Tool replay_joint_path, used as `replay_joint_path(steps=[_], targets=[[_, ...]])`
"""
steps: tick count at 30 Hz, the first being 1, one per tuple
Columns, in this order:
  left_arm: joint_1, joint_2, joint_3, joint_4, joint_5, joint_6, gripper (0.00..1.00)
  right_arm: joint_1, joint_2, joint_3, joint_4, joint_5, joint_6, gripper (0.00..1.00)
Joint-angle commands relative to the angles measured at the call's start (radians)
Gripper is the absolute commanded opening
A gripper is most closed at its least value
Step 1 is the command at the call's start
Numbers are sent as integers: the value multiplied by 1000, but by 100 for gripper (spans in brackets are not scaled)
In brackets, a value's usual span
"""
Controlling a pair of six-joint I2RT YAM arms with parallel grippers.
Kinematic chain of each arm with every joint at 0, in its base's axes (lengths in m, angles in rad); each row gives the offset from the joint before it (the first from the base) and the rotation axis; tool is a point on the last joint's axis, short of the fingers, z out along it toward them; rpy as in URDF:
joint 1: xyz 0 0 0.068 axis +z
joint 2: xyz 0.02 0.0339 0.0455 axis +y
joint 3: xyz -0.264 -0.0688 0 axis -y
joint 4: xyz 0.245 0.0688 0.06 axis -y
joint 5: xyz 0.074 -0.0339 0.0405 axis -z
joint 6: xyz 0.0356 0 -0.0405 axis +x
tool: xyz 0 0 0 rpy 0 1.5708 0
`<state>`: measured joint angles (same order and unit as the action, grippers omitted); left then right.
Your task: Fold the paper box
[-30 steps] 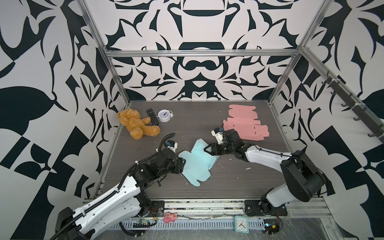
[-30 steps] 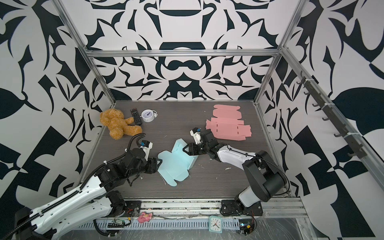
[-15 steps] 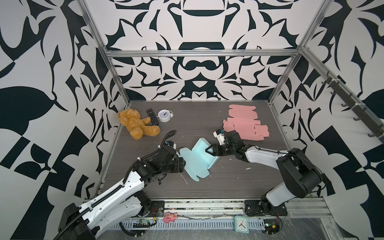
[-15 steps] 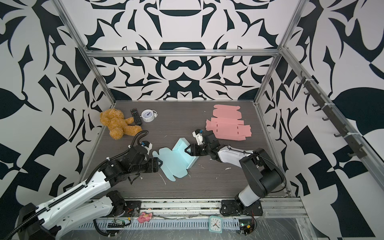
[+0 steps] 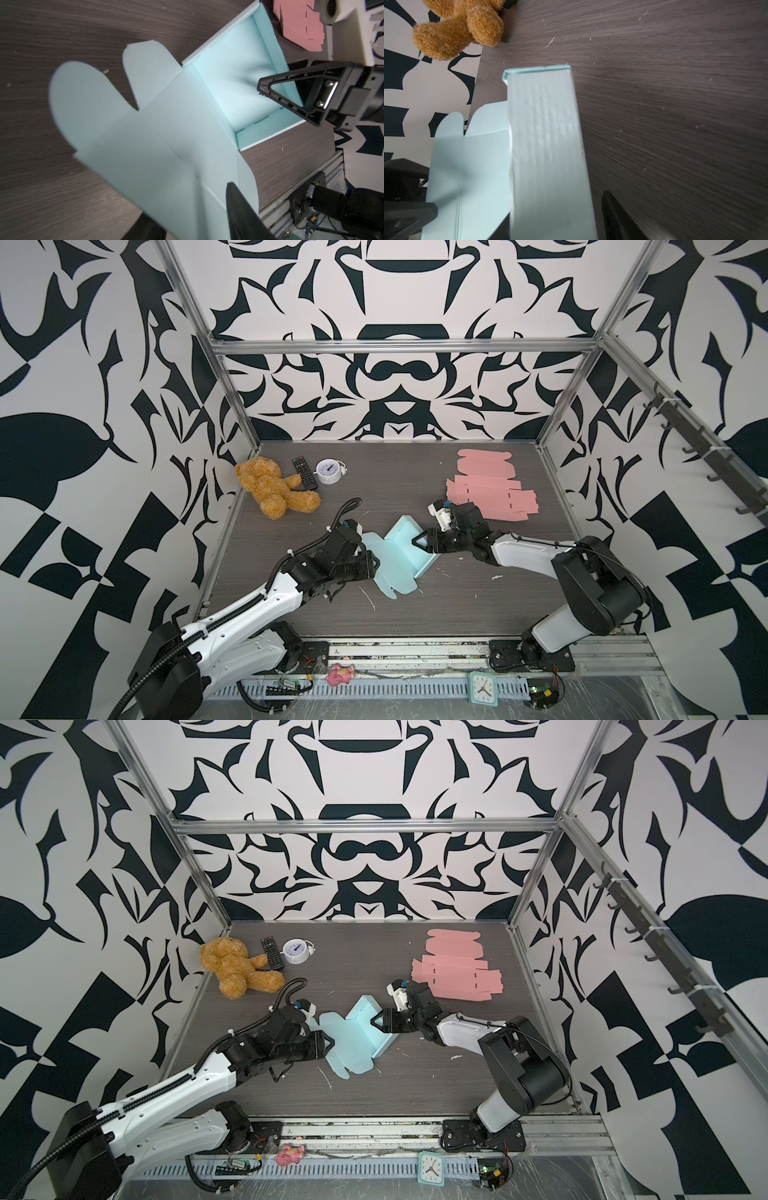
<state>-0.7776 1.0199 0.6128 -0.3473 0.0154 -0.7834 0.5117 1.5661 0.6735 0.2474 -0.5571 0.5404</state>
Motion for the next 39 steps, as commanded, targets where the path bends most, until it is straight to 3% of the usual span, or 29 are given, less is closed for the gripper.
replay_joint_path(steps=[1, 9, 19, 26, 39], targets=[[6, 9, -2, 45, -4, -33, 42, -4, 5, -6, 29, -13, -6, 58], [5, 21, -33, 97, -13, -89, 29, -6, -12, -18, 16, 0, -17, 67], [5, 36, -21, 82, -24, -111, 20, -6, -57, -22, -41, 16, -46, 79], [5, 33, -9, 59, -44, -120, 14, -5, -155, -29, -163, 51, -109, 99], [6, -7, 42, -14, -79, -57, 4, -4, -363, -67, -329, 92, -163, 99]])
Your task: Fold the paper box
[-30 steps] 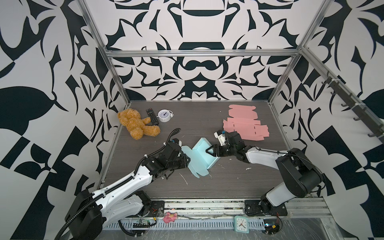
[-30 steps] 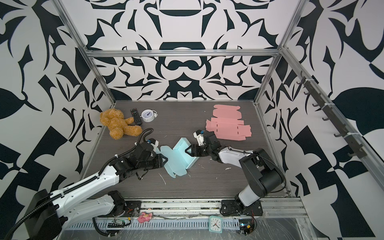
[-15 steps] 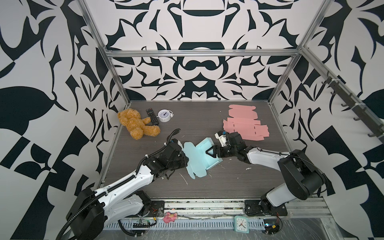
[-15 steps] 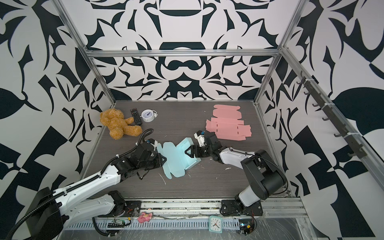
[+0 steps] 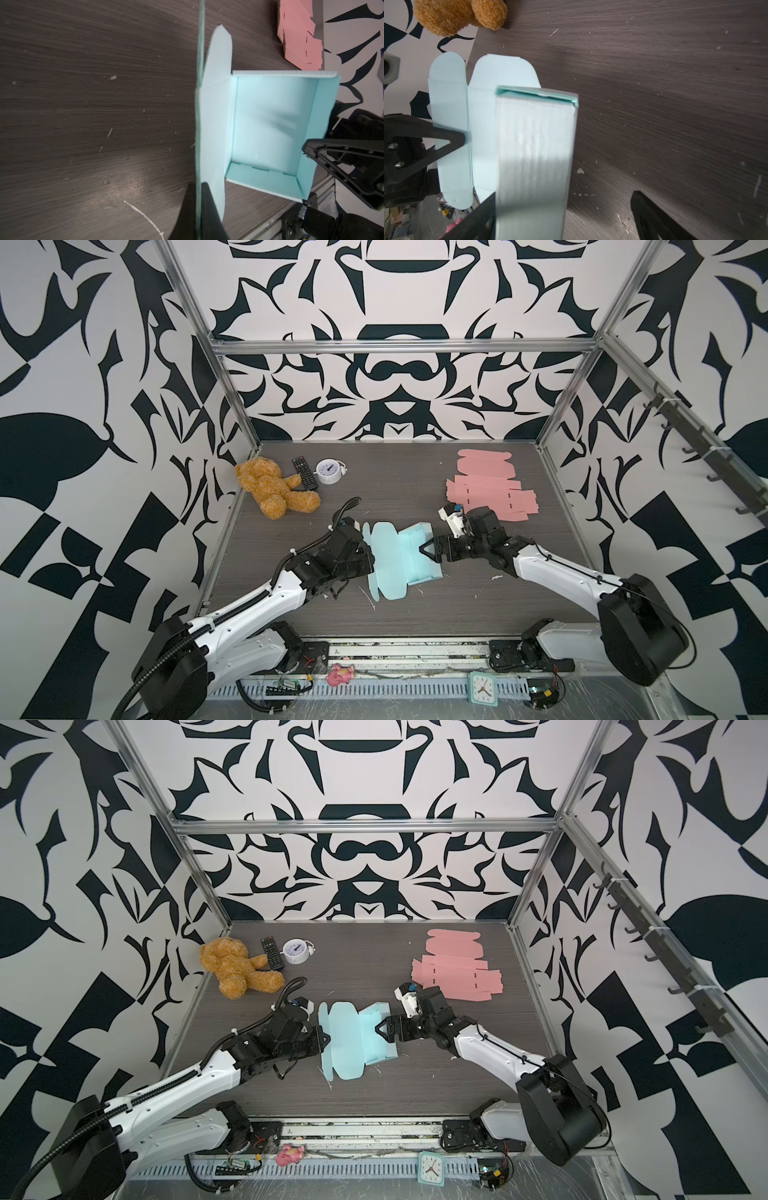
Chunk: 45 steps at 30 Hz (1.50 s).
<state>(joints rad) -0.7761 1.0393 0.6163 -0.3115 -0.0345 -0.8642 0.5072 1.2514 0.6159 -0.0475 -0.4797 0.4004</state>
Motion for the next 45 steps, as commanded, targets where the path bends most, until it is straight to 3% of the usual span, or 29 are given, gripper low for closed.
replay_joint_path(steps=[1, 9, 16, 26, 31, 40, 45], targets=[[5, -29, 40, -60, -31, 29, 3, 1, -59, -8, -41, 15, -24, 99], [5, -75, 96, -185, -32, 124, 0, 0, -155, -2, -148, 105, -46, 99], [8, -88, 193, -346, -38, 244, 0, 1, -265, -22, -168, 110, -57, 99], [12, -94, 320, -446, 37, 416, 0, 1, -309, -58, -53, 104, -49, 100], [12, -51, 423, -538, 92, 516, 0, 6, -280, -73, 136, -14, -37, 99], [12, -22, 526, -652, 171, 625, 0, 97, -322, -59, 247, 11, -272, 100], [11, 6, 547, -663, 271, 668, 1, 104, -284, -52, 332, -13, -354, 100]])
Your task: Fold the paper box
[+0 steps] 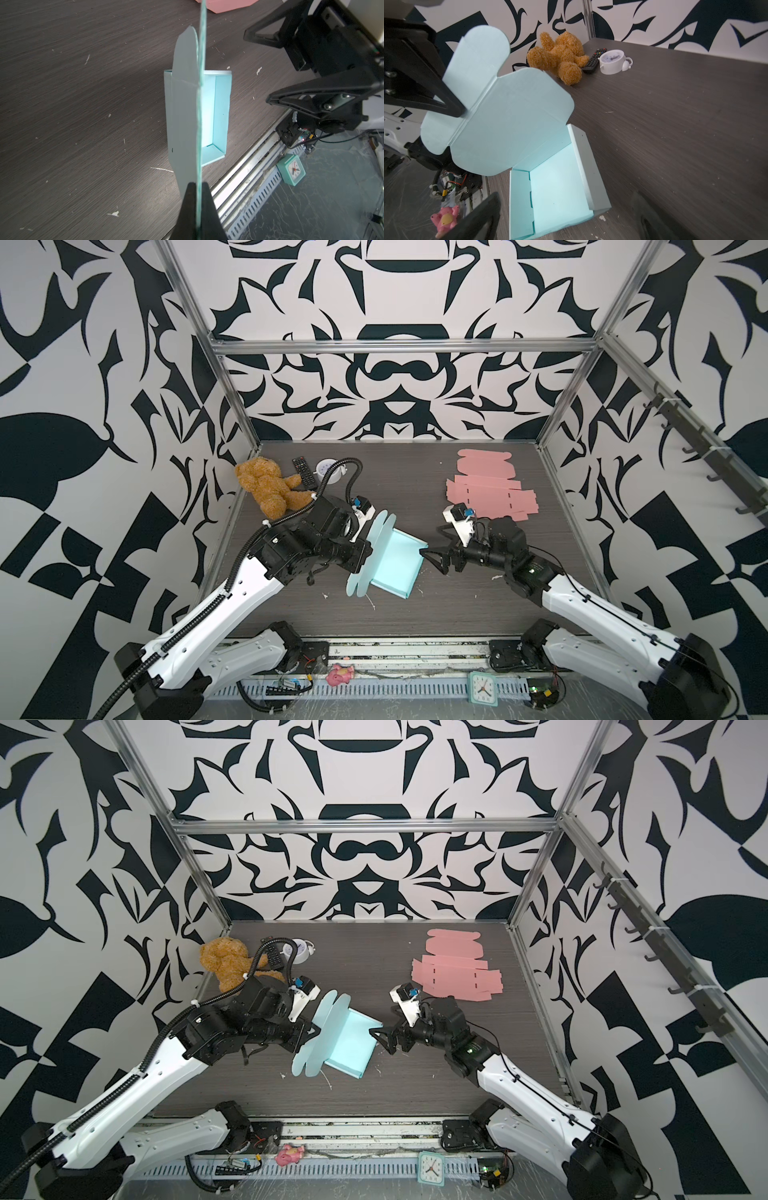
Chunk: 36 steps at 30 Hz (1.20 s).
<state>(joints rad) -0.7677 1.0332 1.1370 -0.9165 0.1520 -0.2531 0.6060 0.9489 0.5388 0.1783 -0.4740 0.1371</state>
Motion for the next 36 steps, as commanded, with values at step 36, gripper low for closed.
replay_joint_path(steps=[36], targets=[[-16, 145, 99, -130, 194, 236, 2, 41, 211, 161, 22, -248, -381, 72]])
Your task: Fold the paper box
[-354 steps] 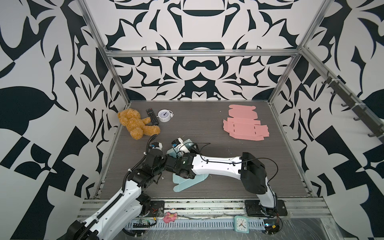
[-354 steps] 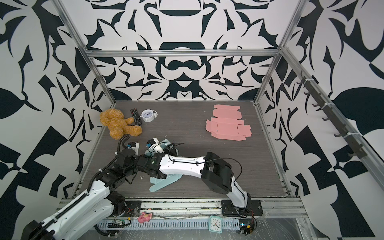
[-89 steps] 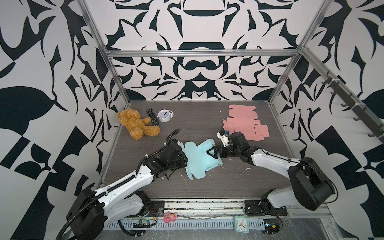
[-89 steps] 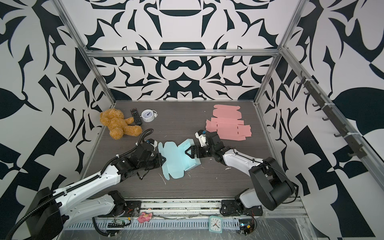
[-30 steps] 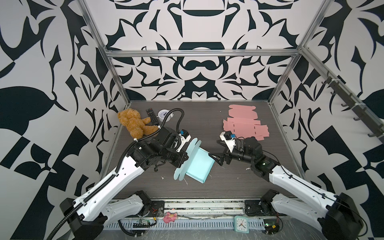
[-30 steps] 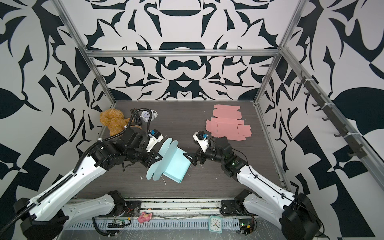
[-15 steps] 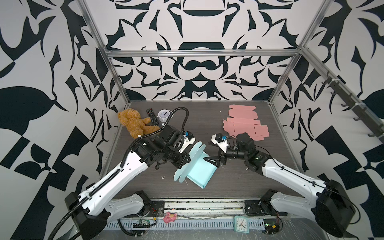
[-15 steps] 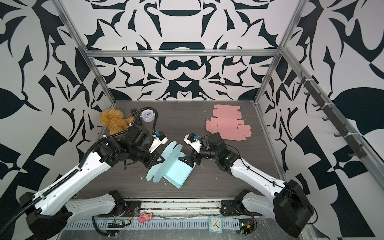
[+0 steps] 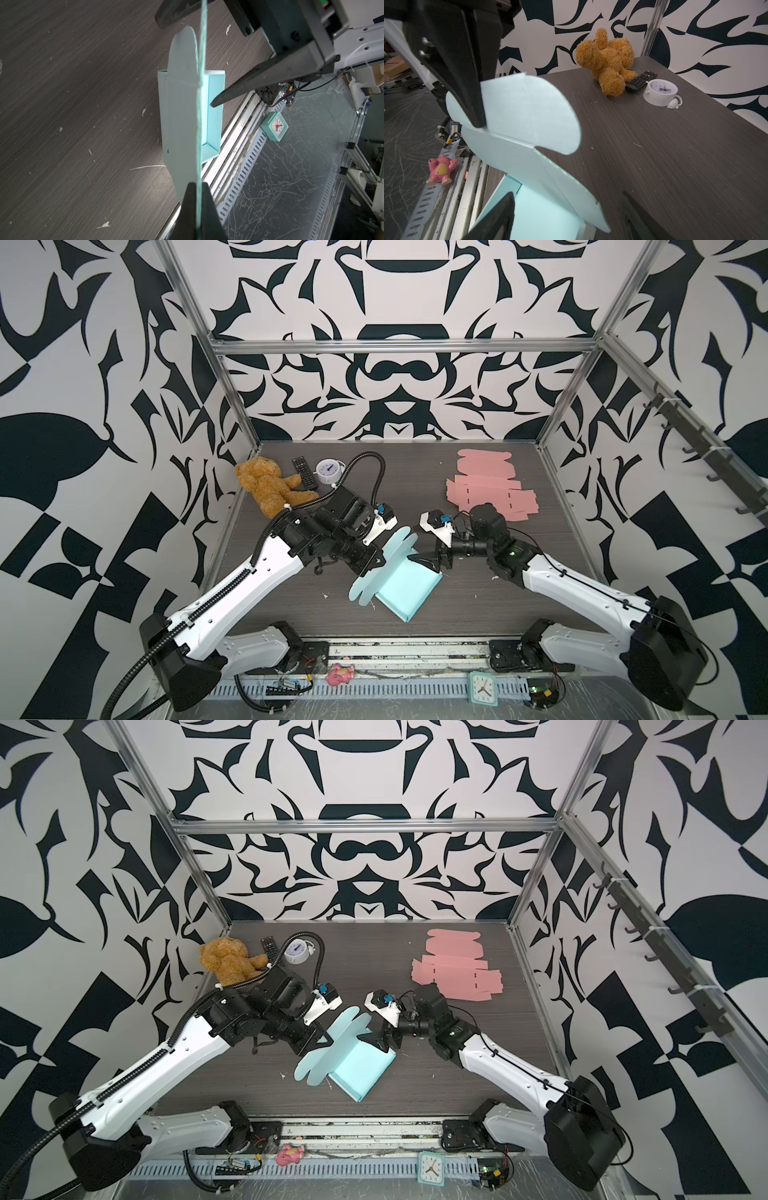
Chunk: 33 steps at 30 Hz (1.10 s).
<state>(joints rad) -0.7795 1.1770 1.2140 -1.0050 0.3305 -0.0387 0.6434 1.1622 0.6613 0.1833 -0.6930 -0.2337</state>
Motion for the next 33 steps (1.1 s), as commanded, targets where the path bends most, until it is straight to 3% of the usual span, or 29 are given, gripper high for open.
replay_joint_path(steps=[1, 13, 21, 33], targets=[[-4, 2, 24, -43, 13, 20, 2, 4, -4, 37, 19, -30, -10, 69], [-19, 24, 58, -72, -20, 27, 5, 5, -13, 40, 18, -63, -4, 51], [-23, 24, 61, -76, -54, 28, 5, 5, -6, 47, 11, -70, 4, 27], [-24, 41, 68, -79, -84, 21, 4, 12, -1, 45, -4, -15, -8, 17]])
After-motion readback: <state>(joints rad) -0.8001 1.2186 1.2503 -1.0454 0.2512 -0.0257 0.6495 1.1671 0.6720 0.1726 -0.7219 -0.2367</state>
